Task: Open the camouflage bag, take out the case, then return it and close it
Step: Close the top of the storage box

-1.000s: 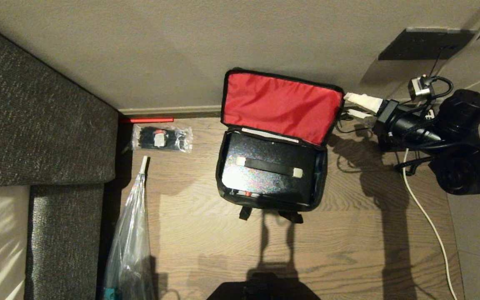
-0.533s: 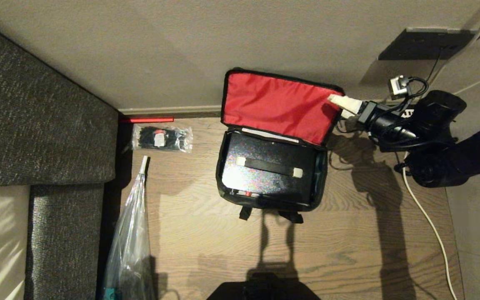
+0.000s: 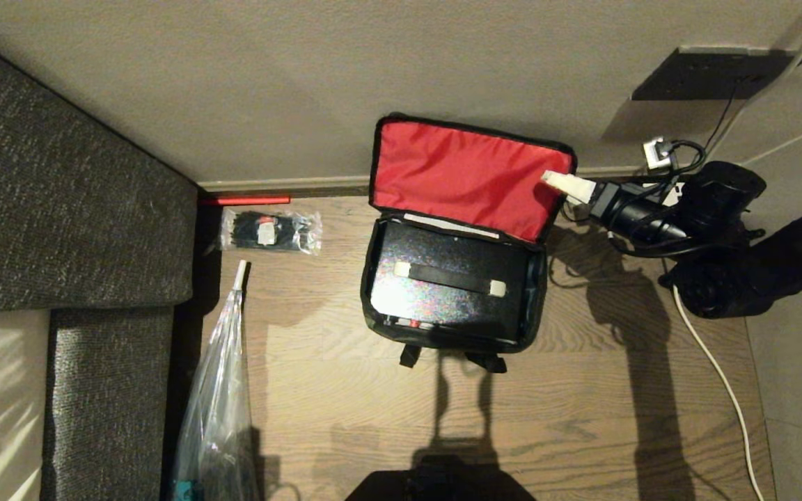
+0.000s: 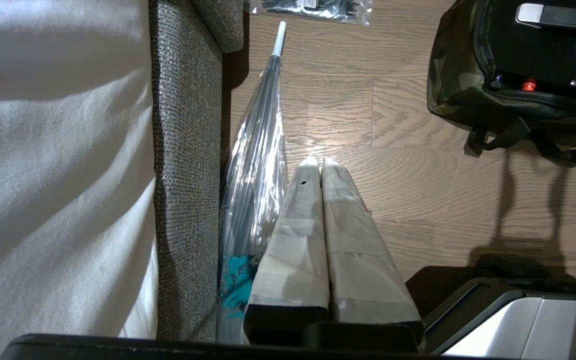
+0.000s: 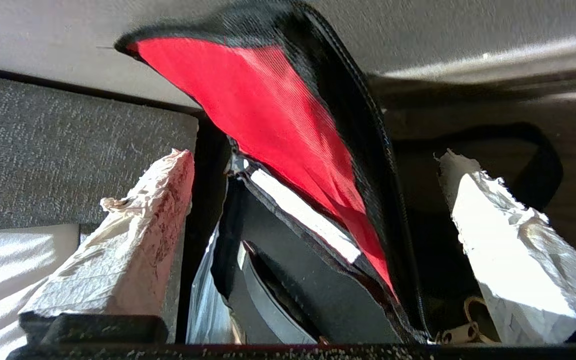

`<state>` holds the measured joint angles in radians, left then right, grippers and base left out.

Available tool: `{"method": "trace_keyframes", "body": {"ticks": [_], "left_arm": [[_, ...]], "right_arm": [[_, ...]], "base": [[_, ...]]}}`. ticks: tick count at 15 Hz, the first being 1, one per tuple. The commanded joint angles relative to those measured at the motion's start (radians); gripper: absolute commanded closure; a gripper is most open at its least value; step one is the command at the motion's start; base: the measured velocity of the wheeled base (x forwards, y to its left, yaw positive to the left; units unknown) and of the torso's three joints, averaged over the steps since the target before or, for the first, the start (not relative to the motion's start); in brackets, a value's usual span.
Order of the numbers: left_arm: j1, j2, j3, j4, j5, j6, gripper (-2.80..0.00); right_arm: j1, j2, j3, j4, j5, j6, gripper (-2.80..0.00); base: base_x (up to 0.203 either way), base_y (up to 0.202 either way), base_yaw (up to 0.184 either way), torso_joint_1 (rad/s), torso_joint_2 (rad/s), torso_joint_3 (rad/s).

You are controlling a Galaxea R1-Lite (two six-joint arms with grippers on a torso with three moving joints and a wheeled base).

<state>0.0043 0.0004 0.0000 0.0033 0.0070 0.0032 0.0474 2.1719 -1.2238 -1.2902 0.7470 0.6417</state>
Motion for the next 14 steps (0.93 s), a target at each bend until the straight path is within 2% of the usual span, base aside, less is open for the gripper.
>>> {"method": "trace_keyframes", "body": {"ticks": [1,2,3,10,14], "left_arm": [[0.000,-0.002,0.003,0.000,0.001,0.000,0.00],[0.002,-0.002,0.003,0.000,0.000,-0.001,0.00],[0.000,-0.002,0.003,0.000,-0.001,0.000,0.00],[0.000,-0.002,0.003,0.000,0.001,0.000,0.00],[0.000,-0.002,0.003,0.000,0.000,0.000,0.00]], "right_arm": [[0.000,-0.003,0.000,-0.009,0.002,0.015,-2.80],[0.000,0.000,0.004,-0.009,-0.022,0.016,-2.80],[0.002,0.004,0.003,-0.009,-0.040,0.017,0.00],[0.005,0.001,-0.001,-0.009,-0.038,-0.001,0.00],[0.009,-0.030,0.055,-0.009,-0.035,-0.056,0.00]], "base": [[0.000,0.000,0.000,0.000,0.00,0.000],[0.000,0.000,0.000,0.000,0.00,0.000],[0.000,0.000,0.000,0.000,0.00,0.000],[0.000,0.000,0.000,0.000,0.00,0.000],[0.000,0.000,0.000,0.000,0.00,0.000]]}}
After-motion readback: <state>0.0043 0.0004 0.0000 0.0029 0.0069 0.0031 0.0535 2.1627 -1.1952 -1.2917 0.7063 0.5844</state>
